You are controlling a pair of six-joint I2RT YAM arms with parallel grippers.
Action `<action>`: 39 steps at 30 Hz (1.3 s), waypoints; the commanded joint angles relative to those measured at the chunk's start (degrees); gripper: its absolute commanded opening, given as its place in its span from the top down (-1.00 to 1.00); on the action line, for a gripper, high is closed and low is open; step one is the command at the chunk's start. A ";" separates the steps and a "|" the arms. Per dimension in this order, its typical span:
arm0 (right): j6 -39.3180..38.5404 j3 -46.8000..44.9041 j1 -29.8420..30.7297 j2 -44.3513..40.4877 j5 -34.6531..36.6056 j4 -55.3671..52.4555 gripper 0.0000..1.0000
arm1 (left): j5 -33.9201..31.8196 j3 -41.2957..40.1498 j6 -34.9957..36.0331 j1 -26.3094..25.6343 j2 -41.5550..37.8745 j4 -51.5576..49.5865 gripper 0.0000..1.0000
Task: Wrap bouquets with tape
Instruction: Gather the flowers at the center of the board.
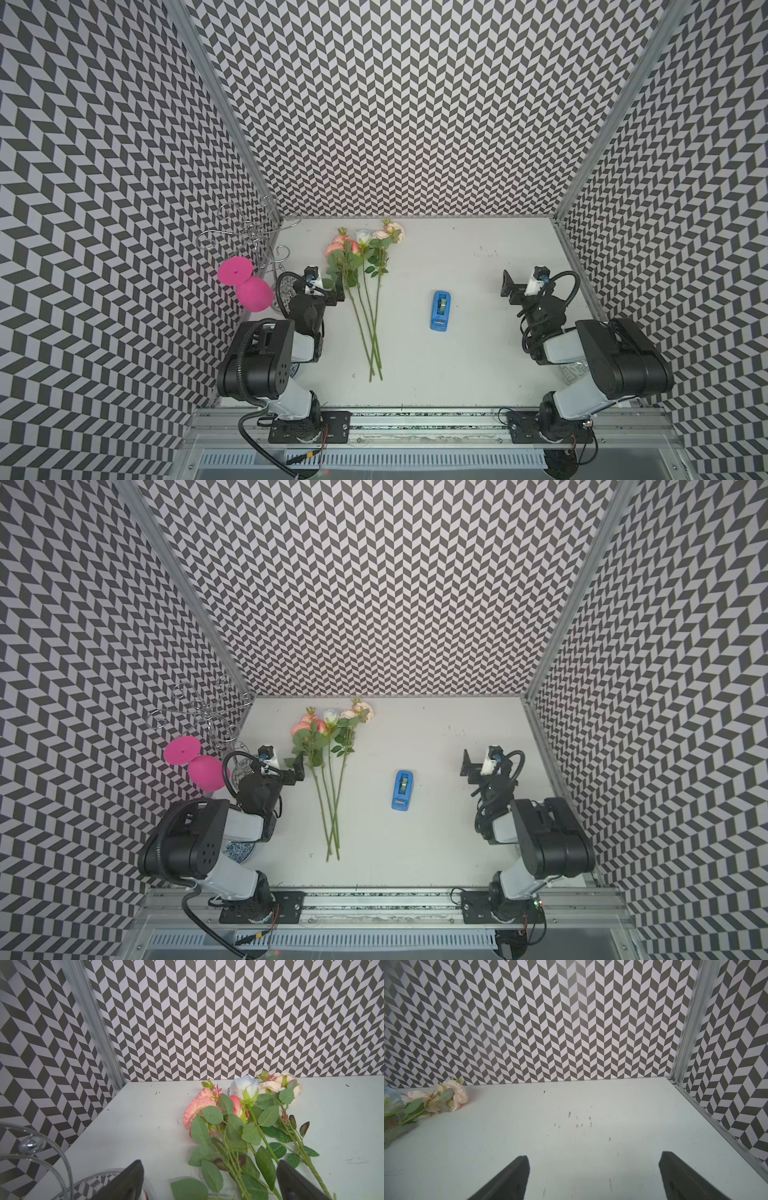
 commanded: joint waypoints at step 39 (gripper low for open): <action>-1.02 5.17 -0.05 -13.42 -8.21 -17.96 -0.99 | 2.90 6.19 7.84 -7.05 -14.11 -20.63 -0.99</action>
